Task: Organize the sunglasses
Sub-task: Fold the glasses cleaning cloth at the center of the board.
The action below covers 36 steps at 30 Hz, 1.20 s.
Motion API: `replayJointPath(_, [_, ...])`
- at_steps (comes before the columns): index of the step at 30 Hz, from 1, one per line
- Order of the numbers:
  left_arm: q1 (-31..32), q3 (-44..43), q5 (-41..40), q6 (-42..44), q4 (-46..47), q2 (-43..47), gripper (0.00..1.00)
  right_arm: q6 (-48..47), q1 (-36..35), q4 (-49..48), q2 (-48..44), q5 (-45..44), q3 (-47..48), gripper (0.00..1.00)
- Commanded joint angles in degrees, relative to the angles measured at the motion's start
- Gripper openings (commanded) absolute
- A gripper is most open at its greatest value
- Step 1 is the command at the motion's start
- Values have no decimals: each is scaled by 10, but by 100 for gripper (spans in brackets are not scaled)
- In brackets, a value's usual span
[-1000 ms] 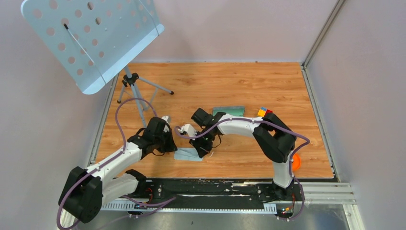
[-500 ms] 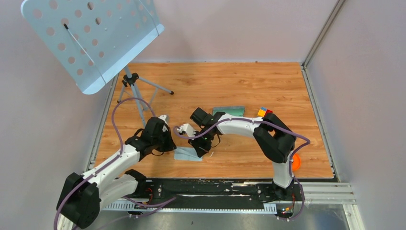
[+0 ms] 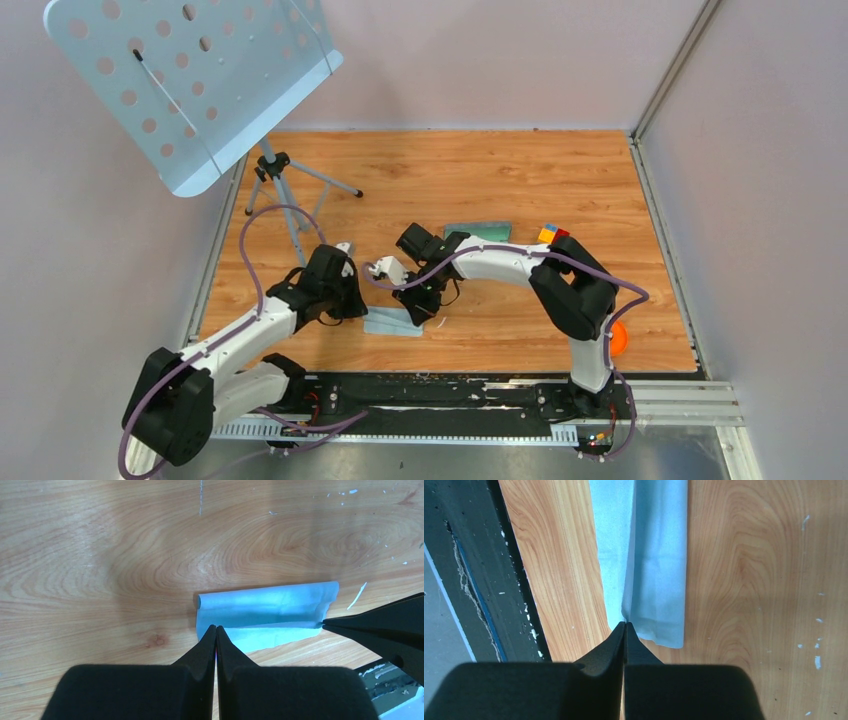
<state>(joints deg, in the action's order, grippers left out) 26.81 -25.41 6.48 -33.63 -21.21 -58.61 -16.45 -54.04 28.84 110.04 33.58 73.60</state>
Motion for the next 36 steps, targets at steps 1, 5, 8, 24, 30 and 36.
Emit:
replayJointPath(1, [2,6,5,2,7,-11,0,-14,-10,27,-7,-20,12,0])
replayJointPath(5, [2,6,10,3,9,-19,0,-16,-9,27,-9,-24,10,0])
replayJointPath(8, [2,7,12,3,8,-16,0,-19,-10,28,-11,-33,11,0])
replayJointPath(24, [2,11,30,3,13,-13,0,-41,-10,45,-20,-65,38,0])
replayJointPath(30, [2,10,46,6,19,-23,0,-39,-10,46,-13,-52,29,0])
replayJointPath(36, [3,10,51,4,16,-20,0,-38,-10,47,-14,-42,30,0])
